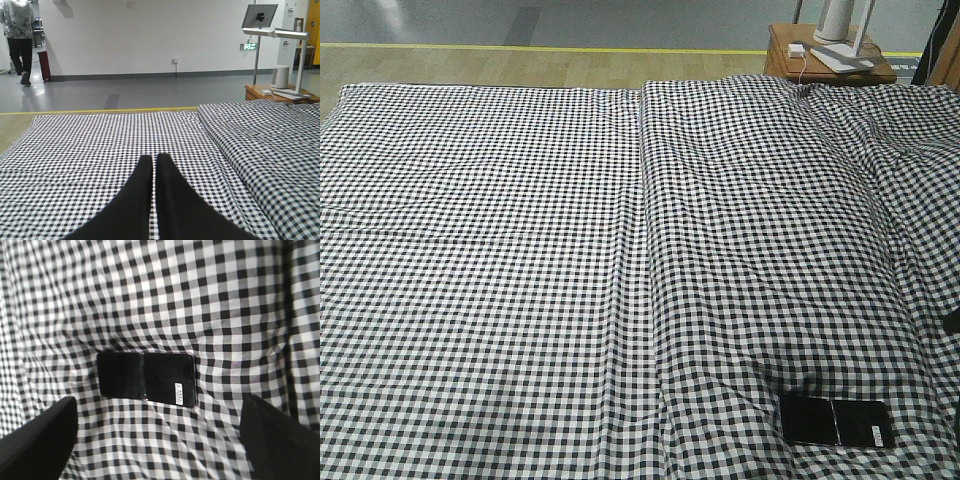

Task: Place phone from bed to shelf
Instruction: 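Lower the right gripper and close it on the black phone's edge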

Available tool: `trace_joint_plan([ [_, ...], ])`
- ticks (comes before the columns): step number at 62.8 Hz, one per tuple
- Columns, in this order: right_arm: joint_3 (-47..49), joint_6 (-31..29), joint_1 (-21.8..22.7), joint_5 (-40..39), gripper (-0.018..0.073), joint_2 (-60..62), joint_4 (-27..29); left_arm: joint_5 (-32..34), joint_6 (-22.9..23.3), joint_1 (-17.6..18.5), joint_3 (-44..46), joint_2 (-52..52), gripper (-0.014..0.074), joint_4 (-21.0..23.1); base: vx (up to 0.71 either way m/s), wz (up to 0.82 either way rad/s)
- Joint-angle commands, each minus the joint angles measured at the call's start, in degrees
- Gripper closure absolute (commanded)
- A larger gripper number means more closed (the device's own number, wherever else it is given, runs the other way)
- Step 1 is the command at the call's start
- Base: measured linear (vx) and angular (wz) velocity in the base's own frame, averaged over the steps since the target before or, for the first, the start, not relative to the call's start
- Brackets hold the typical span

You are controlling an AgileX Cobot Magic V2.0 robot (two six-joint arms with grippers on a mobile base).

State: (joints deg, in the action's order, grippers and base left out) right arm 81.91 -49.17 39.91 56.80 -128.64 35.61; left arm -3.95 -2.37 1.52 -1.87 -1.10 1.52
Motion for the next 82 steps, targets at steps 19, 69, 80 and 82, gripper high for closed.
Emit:
trace_joint_plan([
  [19,2.2,-15.6,0.3,2.7,-0.0039,-10.5,11.4,4.3,0.5,-0.1,1.4,-0.3,0.0595,0.6,0.0,0.0],
  [69,10.2,-20.7,0.3,8.7,-0.0035,-26.7,16.6,4.3,0.5,-0.1,1.4,-0.3,0.0595,0.6,0.0,0.0],
  [80,10.2,-21.7,0.3,8.5,-0.0035,-28.7,16.6,4.3,0.5,-0.1,1.4,-0.3,0.0595,0.6,0.0,0.0],
  [82,10.2,-21.8,0.3,8.5,-0.0035,-29.0,16.6,4.3,0.5,-0.1,1.4,-0.3,0.0595,0.6,0.0,0.0],
])
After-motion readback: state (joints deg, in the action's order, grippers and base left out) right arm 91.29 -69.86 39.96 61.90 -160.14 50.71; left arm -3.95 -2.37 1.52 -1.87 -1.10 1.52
